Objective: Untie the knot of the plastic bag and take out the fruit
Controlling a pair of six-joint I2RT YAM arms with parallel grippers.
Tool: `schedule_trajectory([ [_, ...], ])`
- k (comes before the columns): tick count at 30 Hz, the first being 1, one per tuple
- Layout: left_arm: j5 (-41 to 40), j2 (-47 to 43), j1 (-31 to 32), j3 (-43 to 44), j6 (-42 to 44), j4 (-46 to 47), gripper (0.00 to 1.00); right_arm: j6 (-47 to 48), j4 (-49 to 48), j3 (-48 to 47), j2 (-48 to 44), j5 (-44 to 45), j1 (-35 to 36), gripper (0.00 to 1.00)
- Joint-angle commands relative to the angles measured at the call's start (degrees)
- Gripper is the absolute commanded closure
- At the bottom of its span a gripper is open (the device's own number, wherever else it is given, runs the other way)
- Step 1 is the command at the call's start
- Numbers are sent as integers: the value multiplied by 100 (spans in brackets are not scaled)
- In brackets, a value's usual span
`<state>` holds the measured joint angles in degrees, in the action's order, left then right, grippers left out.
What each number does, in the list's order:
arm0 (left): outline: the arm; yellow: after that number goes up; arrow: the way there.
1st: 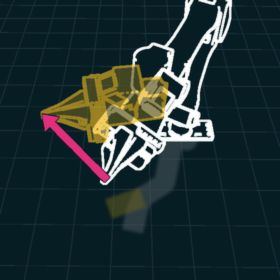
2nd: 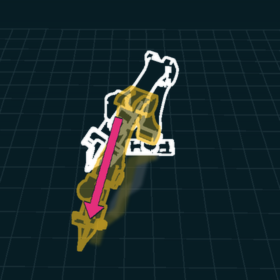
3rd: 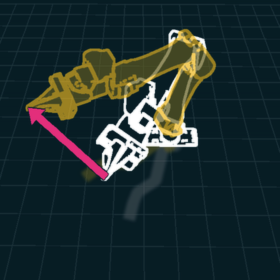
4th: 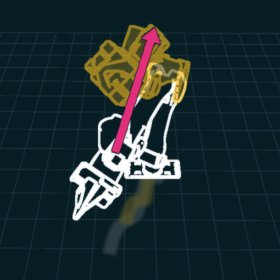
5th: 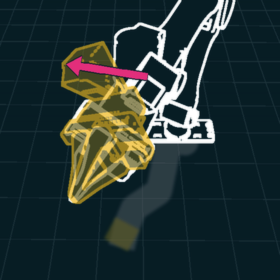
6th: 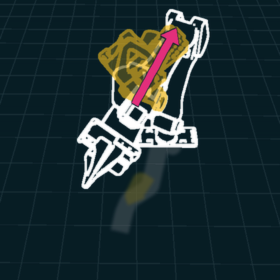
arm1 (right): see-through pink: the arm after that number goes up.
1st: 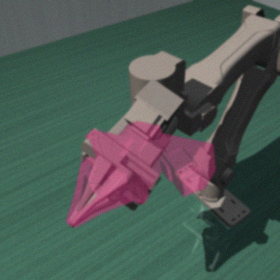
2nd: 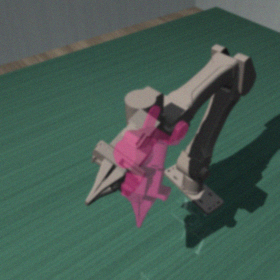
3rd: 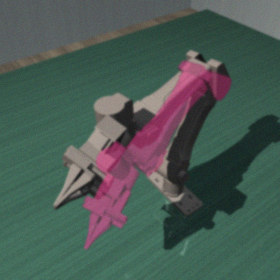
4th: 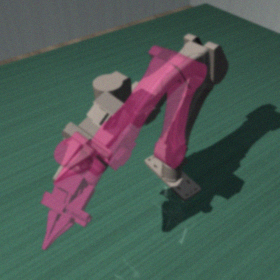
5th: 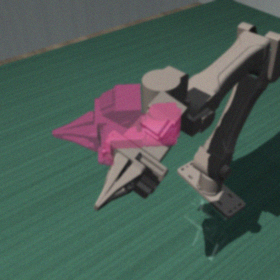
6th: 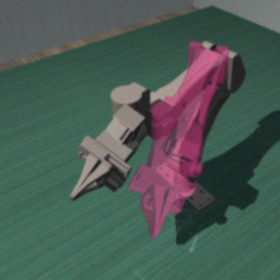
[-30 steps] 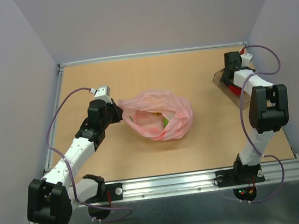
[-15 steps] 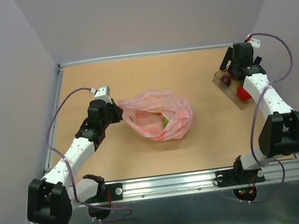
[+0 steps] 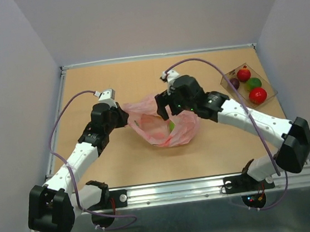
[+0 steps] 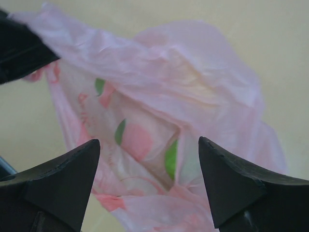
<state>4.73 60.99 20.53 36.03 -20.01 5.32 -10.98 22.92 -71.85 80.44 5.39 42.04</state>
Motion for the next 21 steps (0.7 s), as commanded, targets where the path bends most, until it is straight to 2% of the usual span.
schedule_trajectory([
  [1,247,-149,56,228,-82,5,97,263,143,-355,584,5,768,16],
  [7,309,-167,179,589,-240,-268,97,728,134,-707,1403,533,1183,26],
  [14,335,-237,276,1010,-293,-523,97,1563,-190,-1023,2273,1963,1184,38],
  [17,265,-254,293,994,-267,-690,98,1512,-252,-1120,2458,2325,1087,43],
  [21,81,-333,302,722,-266,-717,97,1134,-253,-857,2222,2423,1008,41],
])
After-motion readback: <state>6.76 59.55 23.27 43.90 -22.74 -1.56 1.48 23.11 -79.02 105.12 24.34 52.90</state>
